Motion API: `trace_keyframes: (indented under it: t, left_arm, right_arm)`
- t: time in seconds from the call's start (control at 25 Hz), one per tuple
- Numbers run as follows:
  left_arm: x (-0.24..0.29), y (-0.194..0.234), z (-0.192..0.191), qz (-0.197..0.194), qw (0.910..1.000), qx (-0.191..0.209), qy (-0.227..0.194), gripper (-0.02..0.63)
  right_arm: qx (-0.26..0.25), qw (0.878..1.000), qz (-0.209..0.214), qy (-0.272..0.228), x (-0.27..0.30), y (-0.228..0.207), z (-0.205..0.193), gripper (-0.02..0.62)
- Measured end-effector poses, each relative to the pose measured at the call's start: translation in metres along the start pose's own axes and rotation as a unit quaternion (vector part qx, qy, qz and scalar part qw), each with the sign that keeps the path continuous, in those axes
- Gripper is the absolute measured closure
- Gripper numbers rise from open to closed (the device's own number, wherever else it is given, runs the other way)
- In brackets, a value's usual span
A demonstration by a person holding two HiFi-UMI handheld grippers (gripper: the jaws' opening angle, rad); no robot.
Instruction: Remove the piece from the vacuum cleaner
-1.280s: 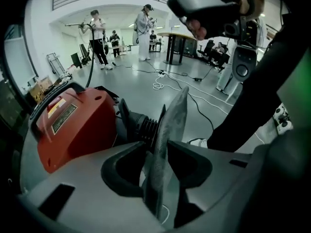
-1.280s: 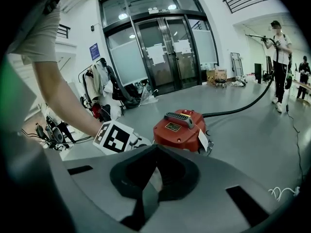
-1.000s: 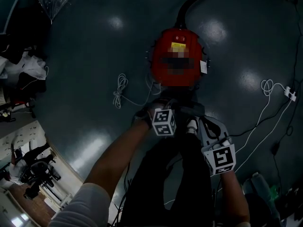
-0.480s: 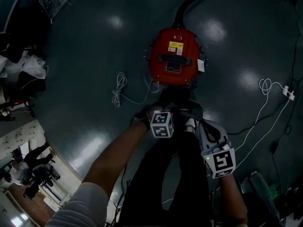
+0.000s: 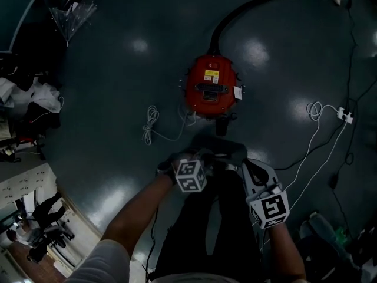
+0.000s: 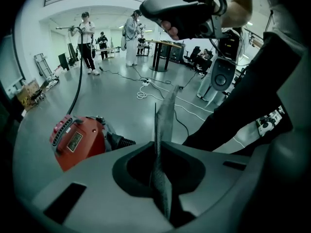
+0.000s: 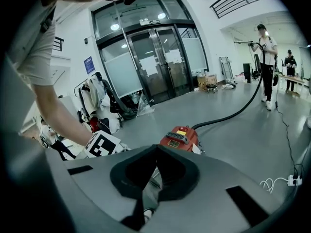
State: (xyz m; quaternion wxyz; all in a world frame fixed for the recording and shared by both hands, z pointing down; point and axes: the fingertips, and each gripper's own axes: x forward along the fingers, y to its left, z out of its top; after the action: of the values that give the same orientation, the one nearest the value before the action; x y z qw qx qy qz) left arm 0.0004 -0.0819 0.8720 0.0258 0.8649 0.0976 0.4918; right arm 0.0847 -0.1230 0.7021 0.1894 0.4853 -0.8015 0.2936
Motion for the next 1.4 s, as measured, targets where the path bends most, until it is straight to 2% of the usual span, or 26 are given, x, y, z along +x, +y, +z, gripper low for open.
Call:
trace_keyframes:
  t: [0.28, 0.52, 0.72, 0.92, 1.4]
  left_arm:
    - [-0.12, -0.065, 0.074, 0.006, 0.9994, -0.011, -0.031, 0.578]
    - [-0.222, -0.126, 0.137, 0.0, 0.9978, -0.025, -0.062, 0.578]
    - [-0.29, -0.165, 0.176, -0.004, 0.9971, -0.01, -0.075, 0.578]
    - [-0.329, -0.185, 0.197, -0.007, 0.9956, 0.006, -0.093, 0.578]
    - [-0.355, -0.171, 0.207, 0.022, 0.9947, 0.004, -0.1, 0.578]
  right_arm:
    - [0.011, 0.999, 0.003, -0.049, -0.092, 0.061, 0.086, 0.58]
    - [-0.007, 0.997, -0.009, -0.072, -0.176, 0.111, 0.149, 0.58]
    - [-0.026, 0.995, -0.012, -0.091, -0.232, 0.147, 0.193, 0.58]
    - [-0.039, 0.994, -0.008, -0.099, -0.258, 0.174, 0.213, 0.58]
    - [-0.068, 0.991, 0.007, -0.119, -0.263, 0.181, 0.247, 0.58]
